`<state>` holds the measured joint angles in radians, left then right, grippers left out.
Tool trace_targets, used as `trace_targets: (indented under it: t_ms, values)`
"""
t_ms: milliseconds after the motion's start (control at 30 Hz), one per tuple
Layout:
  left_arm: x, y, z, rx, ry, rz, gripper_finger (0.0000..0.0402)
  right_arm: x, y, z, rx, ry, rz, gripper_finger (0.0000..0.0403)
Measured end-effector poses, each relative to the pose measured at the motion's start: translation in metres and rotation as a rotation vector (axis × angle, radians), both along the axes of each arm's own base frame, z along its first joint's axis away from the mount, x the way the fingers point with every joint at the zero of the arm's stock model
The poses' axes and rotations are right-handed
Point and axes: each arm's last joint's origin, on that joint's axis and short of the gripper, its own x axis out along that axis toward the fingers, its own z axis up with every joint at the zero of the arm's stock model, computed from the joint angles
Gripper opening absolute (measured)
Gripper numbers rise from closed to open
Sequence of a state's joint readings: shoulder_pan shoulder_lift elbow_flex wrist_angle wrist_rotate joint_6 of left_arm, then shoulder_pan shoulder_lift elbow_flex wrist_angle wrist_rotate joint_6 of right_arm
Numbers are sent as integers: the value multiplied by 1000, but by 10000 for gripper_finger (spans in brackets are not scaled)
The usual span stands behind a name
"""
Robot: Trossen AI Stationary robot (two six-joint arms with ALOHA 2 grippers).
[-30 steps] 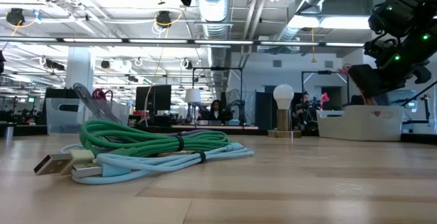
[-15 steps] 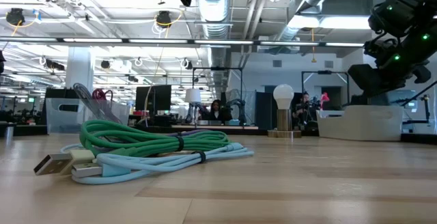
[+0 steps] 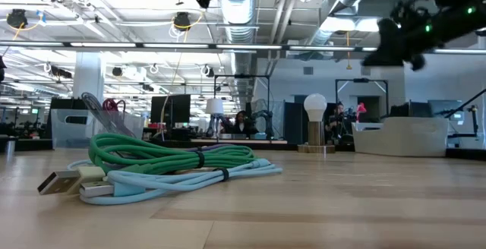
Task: Pick & Place USB Port
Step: Put the green charger cable into the gray bin
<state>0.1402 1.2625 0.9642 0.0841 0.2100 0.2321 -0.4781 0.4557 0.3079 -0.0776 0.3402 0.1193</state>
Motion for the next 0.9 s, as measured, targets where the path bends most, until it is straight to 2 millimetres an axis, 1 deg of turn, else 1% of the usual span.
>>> trace_targets:
  t_ms: [133,233,433,600,767,900]
  values:
    - [-1,0,1,1,-5,-1,167,7,7,17,-69,-94,184,47]
    - [-1,0,2,2,-8,-1,167,9,10,19,-76,-116,250,47]
    - [-1,0,4,4,-35,-1,167,10,11,20,-76,-134,262,47]
    - [1,-1,14,10,-136,-6,167,10,11,24,-52,-203,254,47]
    - [1,-2,22,19,-215,-36,167,11,13,24,-65,-201,269,47]
    - [1,-2,24,21,-236,-37,167,11,13,24,-65,-197,269,47]
